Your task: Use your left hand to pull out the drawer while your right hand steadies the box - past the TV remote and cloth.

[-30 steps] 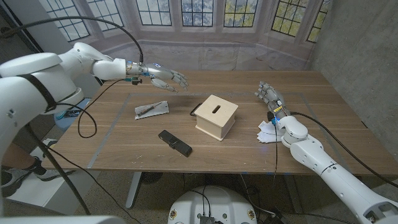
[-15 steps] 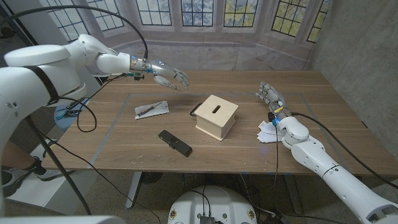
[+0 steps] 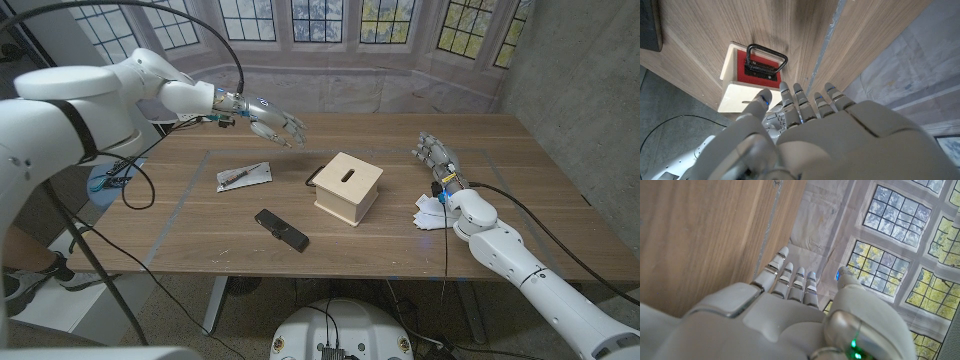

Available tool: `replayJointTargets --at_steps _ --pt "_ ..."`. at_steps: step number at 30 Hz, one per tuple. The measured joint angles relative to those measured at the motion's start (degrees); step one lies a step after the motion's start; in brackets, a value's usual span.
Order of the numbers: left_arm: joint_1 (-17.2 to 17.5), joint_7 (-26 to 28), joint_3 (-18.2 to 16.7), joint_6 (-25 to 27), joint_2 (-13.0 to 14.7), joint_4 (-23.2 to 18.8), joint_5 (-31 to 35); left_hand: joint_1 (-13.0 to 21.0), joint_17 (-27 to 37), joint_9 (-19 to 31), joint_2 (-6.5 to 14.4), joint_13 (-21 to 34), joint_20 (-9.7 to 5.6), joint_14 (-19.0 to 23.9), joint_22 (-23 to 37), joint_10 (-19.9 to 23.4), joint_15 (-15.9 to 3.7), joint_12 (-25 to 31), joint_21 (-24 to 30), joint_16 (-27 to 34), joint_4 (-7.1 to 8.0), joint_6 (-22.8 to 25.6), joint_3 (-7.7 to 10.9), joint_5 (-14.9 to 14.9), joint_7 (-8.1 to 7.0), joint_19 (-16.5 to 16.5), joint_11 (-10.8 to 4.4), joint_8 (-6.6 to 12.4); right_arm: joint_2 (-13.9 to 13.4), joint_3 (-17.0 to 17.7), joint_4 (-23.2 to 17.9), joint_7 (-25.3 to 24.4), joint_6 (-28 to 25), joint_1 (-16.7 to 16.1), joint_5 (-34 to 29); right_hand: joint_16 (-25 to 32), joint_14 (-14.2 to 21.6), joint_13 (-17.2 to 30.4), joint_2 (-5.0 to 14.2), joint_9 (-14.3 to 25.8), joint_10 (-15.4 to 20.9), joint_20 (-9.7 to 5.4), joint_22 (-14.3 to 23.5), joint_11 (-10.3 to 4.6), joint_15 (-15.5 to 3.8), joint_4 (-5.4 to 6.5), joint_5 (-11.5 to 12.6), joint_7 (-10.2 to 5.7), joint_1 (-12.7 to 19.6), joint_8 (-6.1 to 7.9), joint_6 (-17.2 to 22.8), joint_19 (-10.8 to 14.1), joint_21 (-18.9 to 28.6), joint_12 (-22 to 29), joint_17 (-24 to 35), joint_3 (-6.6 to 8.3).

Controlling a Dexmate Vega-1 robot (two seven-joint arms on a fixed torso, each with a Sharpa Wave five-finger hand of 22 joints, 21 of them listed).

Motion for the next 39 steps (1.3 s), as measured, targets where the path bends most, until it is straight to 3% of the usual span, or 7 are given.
replayJointTargets --at_steps 11,17,24,39 --pt "-1.78 2.35 3.21 -0.92 -1.35 0.15 2.47 -0.58 0.00 0.00 -0.07 0.01 0.02 0.02 0.00 -0.01 0.01 -0.22 0.00 0.00 0.58 0.01 0.09 -0.40 0.01 -0.22 0.00 0.00 -0.14 0.39 -0.86 -0.63 0.60 -1.09 -0.19 0.00 0.00 0.00 0.00 0.00 0.00 0.00 0.00 0.00 0.00 0.00 0.00 0.00 0.00 0.00 0.00 0.00 0.00 0.00 0.00 0.00" --pt "-2.47 4.80 4.46 -1.13 -1.97 0.22 4.91 -1.38 0.01 0.00 0.14 0.01 -0.01 -0.09 0.00 0.52 1.97 -0.22 0.01 0.00 1.05 0.34 0.10 -0.40 0.33 -0.62 -0.10 0.00 -0.25 0.62 -1.31 -0.85 0.76 -1.59 -0.23 0.00 0.00 0.00 0.00 0.00 0.00 0.00 0.00 0.00 0.00 -0.01 0.00 0.00 0.00 0.00 0.00 0.00 0.00 0.00 0.00 0.02" --pt "-3.19 6.44 5.76 -1.10 -2.74 0.43 6.91 -2.27 0.01 0.00 -0.30 0.01 0.22 -0.21 0.00 0.61 2.47 -0.67 0.01 0.00 1.43 0.34 0.15 -0.40 0.33 -0.85 0.00 0.00 -0.59 0.96 -2.06 -1.02 0.84 -2.07 -0.25 0.00 0.00 0.00 0.00 0.00 0.00 0.00 0.00 0.00 0.00 -0.24 0.00 0.32 0.00 0.00 0.32 0.00 0.00 0.00 0.00 0.24" --pt "-4.09 7.35 7.74 2.97 -4.80 0.88 10.19 -3.40 0.02 0.00 0.07 0.01 0.20 -0.93 0.00 -0.86 3.18 -1.86 -0.24 0.00 2.46 -1.43 0.23 -0.85 1.05 -2.46 1.03 -1.05 -1.58 1.31 -4.35 -1.35 0.34 -2.46 -0.97 0.00 0.00 0.00 0.00 0.00 0.00 0.00 0.00 0.00 0.00 -0.24 0.00 0.32 0.00 0.00 0.32 0.00 0.00 0.00 0.00 0.24"
